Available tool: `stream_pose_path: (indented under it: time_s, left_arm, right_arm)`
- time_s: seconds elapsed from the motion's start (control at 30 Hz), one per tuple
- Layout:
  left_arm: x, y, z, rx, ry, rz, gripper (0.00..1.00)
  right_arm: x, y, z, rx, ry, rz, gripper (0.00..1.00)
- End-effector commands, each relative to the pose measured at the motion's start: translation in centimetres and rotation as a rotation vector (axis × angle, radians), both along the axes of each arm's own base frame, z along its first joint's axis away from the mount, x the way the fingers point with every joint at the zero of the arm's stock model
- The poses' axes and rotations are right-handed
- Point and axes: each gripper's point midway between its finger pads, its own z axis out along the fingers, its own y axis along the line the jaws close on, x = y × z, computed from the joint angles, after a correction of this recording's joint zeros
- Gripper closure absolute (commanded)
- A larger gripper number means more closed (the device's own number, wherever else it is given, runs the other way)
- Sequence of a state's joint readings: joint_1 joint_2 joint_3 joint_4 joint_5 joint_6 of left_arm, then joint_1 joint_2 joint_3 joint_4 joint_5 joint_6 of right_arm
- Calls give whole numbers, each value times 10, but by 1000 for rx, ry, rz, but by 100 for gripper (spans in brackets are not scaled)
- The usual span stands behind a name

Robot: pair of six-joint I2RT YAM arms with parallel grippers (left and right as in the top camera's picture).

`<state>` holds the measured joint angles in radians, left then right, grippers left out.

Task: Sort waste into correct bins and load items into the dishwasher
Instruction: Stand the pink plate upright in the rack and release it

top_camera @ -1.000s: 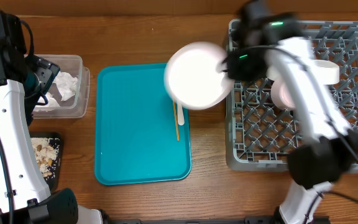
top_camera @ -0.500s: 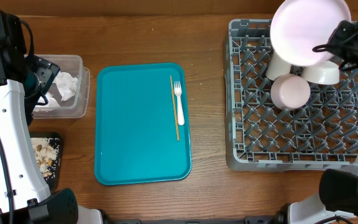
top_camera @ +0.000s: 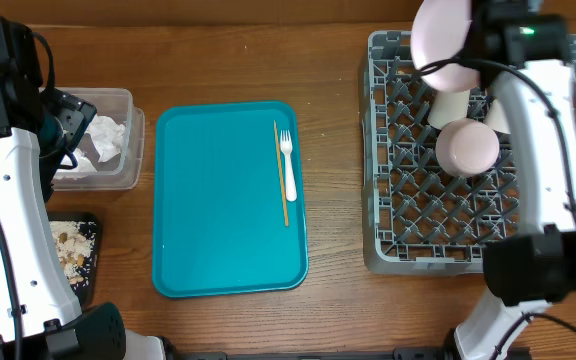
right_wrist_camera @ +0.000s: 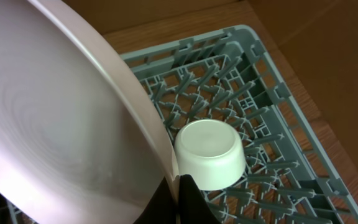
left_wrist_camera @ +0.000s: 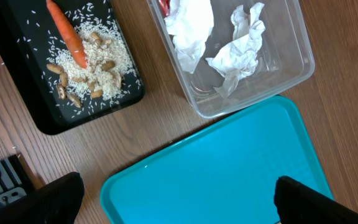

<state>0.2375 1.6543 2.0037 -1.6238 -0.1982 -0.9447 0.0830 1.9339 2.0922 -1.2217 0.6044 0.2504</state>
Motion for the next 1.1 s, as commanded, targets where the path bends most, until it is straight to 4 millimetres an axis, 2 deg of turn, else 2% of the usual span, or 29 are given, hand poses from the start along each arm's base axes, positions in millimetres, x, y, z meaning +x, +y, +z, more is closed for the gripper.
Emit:
stream_pose_path:
  time_s: [0.0,0.1,0.2,0.37,0.6,0.97,1.03,1.07]
  left_arm:
    - [1,2,0,-1,-7,24,0]
    - [1,2,0,-1,-7,24,0]
    - [1,2,0,-1,-7,24,0]
    - [1,2,0,-2,-7,24,0]
    - [1,2,0,-1,-7,24,0]
    - [1,2,0,-1,-7,24,0]
    - [1,2,0,-1,-7,24,0]
    - [1,2,0,-2,-7,24,0]
  right_arm:
    - [9,-6,-19,-102,44,-45,96]
    - [16,-5,-40,-125,88,-50,96]
    - [18,-10,-46,-158,102,-66,96]
    - [19,1,-47,-159,103,-45,96]
    - [11,11,-45,-183,96,-79,96]
    - [9,47,-46,-191,109,-3,92]
    - [9,52,-46,-191,109,8,87]
    - [9,56,-47,-192,110,18,76]
